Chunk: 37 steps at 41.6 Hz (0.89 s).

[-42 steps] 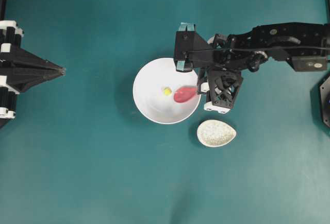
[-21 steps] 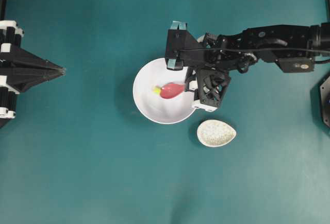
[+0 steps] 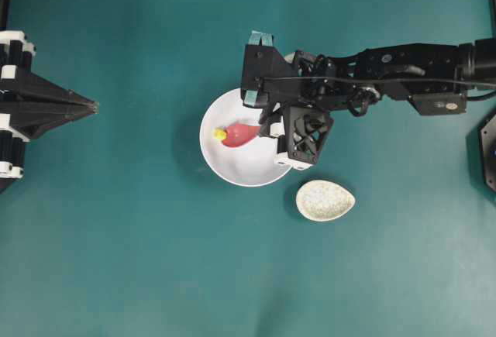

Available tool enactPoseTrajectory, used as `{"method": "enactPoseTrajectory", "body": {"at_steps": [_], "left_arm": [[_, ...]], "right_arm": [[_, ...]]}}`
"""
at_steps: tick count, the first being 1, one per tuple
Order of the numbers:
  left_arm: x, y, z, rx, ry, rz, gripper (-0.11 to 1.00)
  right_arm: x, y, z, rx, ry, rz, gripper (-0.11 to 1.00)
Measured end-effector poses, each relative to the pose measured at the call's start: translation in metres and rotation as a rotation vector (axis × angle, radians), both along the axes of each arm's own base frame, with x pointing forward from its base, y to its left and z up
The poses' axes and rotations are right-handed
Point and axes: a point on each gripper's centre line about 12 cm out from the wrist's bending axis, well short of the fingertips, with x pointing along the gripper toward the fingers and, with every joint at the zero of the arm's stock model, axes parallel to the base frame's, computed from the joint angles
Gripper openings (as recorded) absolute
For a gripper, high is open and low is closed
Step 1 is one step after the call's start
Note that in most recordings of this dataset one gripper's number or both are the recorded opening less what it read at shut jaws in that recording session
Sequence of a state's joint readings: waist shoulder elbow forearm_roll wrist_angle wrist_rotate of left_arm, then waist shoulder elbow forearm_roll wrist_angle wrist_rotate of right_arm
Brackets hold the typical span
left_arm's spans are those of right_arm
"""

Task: Scoop the yellow hexagonal prism block from the bowl with a spoon using the right arm.
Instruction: 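Lift the spoon carrying the yellow block up out of the bowl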

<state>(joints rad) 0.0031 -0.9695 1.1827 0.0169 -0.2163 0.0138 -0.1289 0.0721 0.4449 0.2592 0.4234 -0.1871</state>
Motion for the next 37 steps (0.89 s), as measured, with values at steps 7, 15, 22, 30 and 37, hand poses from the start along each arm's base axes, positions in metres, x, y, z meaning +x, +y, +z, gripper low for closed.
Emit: {"method": "enactPoseTrajectory", "body": {"at_steps": [7, 15, 22, 30, 37], "left_arm": [[0.0000, 0.0003, 0.0000, 0.000, 0.000, 0.002, 0.00], [0.0000, 0.0003, 0.0000, 0.000, 0.000, 0.002, 0.00], [0.0000, 0.0003, 0.0000, 0.000, 0.000, 0.002, 0.00], [0.0000, 0.0003, 0.0000, 0.000, 0.000, 0.002, 0.00], [0.0000, 0.0003, 0.0000, 0.000, 0.000, 0.002, 0.00]], "right_arm": [[0.0030, -0.0006, 0.0016, -0.007, -0.029, -0.006, 0.24], [0.0039, -0.0010, 0.0023, -0.009, -0.039, -0.009, 0.24], [0.0041, -0.0011, 0.0024, -0.010, -0.041, -0.009, 0.24], [0.0044, -0.0012, 0.0034, -0.011, -0.046, -0.010, 0.24], [0.0024, -0.0006, 0.0069, -0.016, -0.080, -0.018, 0.24]]}}
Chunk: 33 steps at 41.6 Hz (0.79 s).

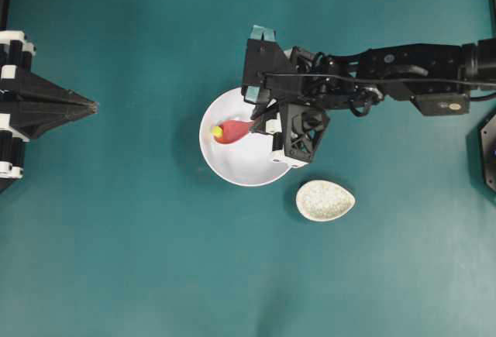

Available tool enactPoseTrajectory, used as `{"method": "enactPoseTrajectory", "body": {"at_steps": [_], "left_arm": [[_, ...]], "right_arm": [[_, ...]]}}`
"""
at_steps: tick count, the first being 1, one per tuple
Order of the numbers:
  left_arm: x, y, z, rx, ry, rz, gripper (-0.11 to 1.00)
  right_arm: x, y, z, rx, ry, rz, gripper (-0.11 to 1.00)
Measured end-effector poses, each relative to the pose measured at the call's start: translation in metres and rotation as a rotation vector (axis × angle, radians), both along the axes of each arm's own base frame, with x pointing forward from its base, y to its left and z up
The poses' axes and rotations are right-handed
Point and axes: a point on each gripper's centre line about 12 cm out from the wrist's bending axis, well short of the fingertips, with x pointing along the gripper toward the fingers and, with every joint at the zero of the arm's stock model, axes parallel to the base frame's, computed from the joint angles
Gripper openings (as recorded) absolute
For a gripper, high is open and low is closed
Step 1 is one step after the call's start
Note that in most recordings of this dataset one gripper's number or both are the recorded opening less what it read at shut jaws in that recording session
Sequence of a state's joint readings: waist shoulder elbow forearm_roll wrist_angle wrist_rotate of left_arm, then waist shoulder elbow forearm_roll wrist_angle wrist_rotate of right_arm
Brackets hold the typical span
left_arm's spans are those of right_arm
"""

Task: Scoop the yellow hexagonal prism block from the bowl with a spoon using the right arm.
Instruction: 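Lift the spoon carrying the yellow block up out of the bowl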

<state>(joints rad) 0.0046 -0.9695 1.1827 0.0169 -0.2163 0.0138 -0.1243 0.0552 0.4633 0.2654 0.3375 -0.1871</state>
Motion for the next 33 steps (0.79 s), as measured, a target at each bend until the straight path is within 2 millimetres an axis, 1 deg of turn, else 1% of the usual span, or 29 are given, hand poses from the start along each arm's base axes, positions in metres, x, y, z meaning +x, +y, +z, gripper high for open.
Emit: {"method": "enactPoseTrajectory", "body": {"at_steps": [10, 16, 21, 29, 33], "left_arm": [[0.000, 0.000, 0.000, 0.000, 0.000, -0.002, 0.00], [0.000, 0.000, 0.000, 0.000, 0.000, 0.000, 0.00], [0.000, 0.000, 0.000, 0.000, 0.000, 0.000, 0.00], [0.000, 0.000, 0.000, 0.000, -0.002, -0.002, 0.00], [0.000, 0.000, 0.000, 0.000, 0.000, 0.000, 0.00]], "right_arm": [[-0.012, 0.003, 0.002, -0.019, -0.085, -0.020, 0.24], [-0.022, 0.004, 0.010, -0.045, -0.186, -0.042, 0.24], [-0.033, 0.004, 0.020, -0.079, -0.304, -0.064, 0.24], [-0.055, 0.009, 0.047, -0.148, -0.574, -0.094, 0.24], [-0.068, 0.012, 0.059, -0.173, -0.680, -0.099, 0.24]]}}
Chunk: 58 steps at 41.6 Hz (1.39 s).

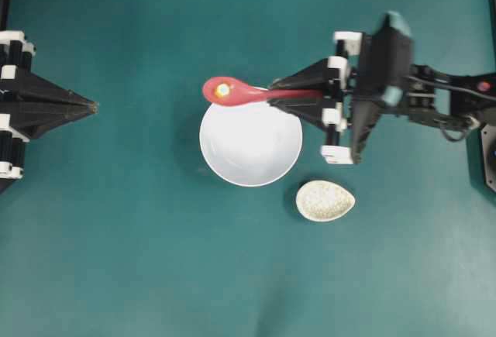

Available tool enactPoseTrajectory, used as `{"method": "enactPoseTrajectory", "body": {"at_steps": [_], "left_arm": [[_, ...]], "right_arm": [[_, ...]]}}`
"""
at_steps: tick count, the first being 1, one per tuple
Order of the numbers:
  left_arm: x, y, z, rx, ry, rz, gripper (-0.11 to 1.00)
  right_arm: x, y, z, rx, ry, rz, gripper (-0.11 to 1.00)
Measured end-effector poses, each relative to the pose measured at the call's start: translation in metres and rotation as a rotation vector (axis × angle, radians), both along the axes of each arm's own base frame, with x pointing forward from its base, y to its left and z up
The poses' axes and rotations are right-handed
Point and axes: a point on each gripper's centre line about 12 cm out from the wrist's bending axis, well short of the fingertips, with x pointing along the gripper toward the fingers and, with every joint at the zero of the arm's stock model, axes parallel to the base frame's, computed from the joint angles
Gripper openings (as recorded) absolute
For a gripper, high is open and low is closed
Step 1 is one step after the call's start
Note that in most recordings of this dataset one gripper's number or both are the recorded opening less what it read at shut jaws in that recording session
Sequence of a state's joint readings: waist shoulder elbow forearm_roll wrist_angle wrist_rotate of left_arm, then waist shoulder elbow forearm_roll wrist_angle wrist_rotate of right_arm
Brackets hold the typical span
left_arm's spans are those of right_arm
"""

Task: Scoop the yellow hexagonal prism block from the bowl with a spoon using the right arm.
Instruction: 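Lift the spoon carrying the yellow block up out of the bowl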

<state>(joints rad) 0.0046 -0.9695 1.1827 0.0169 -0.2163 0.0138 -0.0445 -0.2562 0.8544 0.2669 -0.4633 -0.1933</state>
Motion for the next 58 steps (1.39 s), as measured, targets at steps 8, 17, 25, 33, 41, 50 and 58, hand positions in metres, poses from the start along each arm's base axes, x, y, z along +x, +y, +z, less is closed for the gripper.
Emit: {"method": "enactPoseTrajectory", "body": {"at_steps": [8, 17, 25, 33, 41, 50, 58], "left_arm": [[0.0000, 0.0000, 0.0000, 0.000, 0.000, 0.000, 0.00], [0.0000, -0.0003, 0.0000, 0.001, 0.000, -0.002, 0.00], [0.0000, 0.0000, 0.0000, 0.000, 0.000, 0.000, 0.00], [0.0000, -0.0003, 0.0000, 0.000, 0.000, -0.002, 0.00], [0.0002, 0.0000, 0.0001, 0.000, -0.002, 0.000, 0.00], [0.0028, 0.0000, -0.0033, 0.000, 0.015, 0.000, 0.00], [0.0033, 0.0000, -0.0039, -0.002, 0.018, 0.000, 0.00]], "right_arm": [[-0.0114, 0.0010, 0.0058, -0.004, -0.033, -0.001, 0.24], [-0.0114, 0.0015, 0.0033, 0.000, -0.016, 0.002, 0.24], [-0.0114, 0.0020, 0.0035, 0.000, -0.017, 0.004, 0.24], [-0.0110, 0.0025, 0.0041, 0.000, -0.019, 0.005, 0.24], [-0.0114, 0.0034, 0.0040, 0.003, -0.019, 0.007, 0.24], [-0.0114, 0.0035, 0.0039, 0.002, -0.017, 0.008, 0.24], [-0.0117, 0.0046, 0.0060, 0.002, -0.023, 0.011, 0.24]]}}
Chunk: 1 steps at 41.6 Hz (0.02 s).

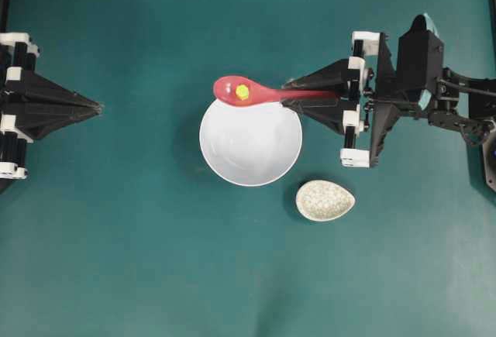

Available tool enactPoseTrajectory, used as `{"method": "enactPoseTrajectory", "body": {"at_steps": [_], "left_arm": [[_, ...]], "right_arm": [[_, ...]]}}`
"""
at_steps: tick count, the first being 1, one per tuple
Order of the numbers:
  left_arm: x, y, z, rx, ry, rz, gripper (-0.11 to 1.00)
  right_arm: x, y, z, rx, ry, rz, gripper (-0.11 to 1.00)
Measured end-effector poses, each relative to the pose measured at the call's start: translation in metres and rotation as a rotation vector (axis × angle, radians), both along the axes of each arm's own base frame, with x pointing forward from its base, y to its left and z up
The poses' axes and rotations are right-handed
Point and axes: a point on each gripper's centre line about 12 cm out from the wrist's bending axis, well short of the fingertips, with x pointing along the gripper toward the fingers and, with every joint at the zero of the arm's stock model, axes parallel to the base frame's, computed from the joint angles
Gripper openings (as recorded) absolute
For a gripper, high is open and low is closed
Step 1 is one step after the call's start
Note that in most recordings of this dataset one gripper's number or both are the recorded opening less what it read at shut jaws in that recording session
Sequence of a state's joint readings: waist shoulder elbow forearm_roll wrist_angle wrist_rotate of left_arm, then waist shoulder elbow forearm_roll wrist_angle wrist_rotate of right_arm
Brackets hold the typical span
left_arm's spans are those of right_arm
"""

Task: Scoop the yellow hexagonal prism block from the bowl with a spoon using the right arm.
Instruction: 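Lift the spoon carrying the yellow block up out of the bowl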

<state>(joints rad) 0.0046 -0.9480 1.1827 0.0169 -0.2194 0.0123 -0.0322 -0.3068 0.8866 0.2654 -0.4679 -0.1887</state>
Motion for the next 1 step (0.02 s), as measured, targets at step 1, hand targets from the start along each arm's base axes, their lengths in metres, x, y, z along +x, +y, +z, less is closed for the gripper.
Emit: {"method": "enactPoseTrajectory", "body": {"at_steps": [1], "left_arm": [[0.0000, 0.0000, -0.0002, 0.000, 0.002, 0.000, 0.00]], "right_arm": [[-0.0005, -0.0001, -0.0001, 0.001, 0.000, -0.001, 0.24]]}}
